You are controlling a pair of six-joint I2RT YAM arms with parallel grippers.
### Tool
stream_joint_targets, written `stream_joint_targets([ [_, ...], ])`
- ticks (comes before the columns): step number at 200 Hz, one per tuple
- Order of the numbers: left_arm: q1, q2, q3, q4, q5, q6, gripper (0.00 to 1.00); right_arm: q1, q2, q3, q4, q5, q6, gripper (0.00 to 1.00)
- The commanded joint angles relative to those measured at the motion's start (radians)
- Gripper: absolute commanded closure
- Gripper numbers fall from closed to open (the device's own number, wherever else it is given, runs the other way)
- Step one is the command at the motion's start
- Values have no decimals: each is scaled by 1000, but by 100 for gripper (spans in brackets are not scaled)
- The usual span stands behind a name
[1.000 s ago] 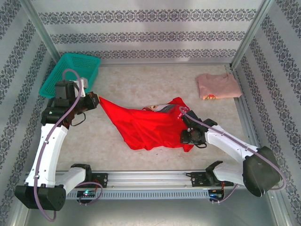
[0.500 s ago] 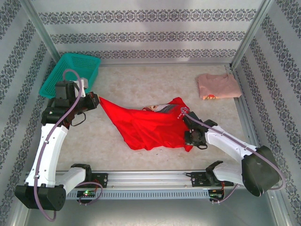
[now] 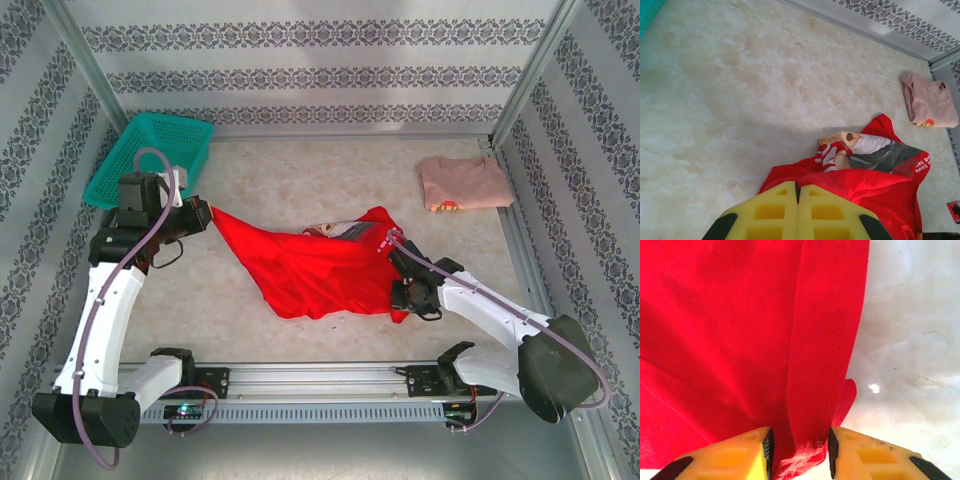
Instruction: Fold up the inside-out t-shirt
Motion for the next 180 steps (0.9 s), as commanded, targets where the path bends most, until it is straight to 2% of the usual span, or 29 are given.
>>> stream_joint_targets([
  [1,11,-8,-9,28,16,-7,100,8,5,-29,2,-6,39,66],
  [36,11,-10,-9,26,12,-7,100,1,-3,-26,7,9,33,83],
  [58,11,-12,-13,29,2,-8,100,-18,-30,-15,-12,29,16,100],
  [93,34,-13,-25,52,-29,-39,100,-80,-204,67,3,54,-91,100],
  [114,94,-12,3,97,-11,-89,100,-178,-384,125,162,-16,-162,100],
  [126,144,-8,47,117,-13,-117,100,-260,-443,140,292,-119,-190,100],
  [147,224,8,82,203,-1,-207,100,-373,-401,166,483,-287,-148,100],
  [165,241,46,155,224,40,-265,100,-427,-319,332,407,-340,-205,100],
  [180,244,56,292,170,8,-232,100,-449,-330,475,359,-300,-261,100],
])
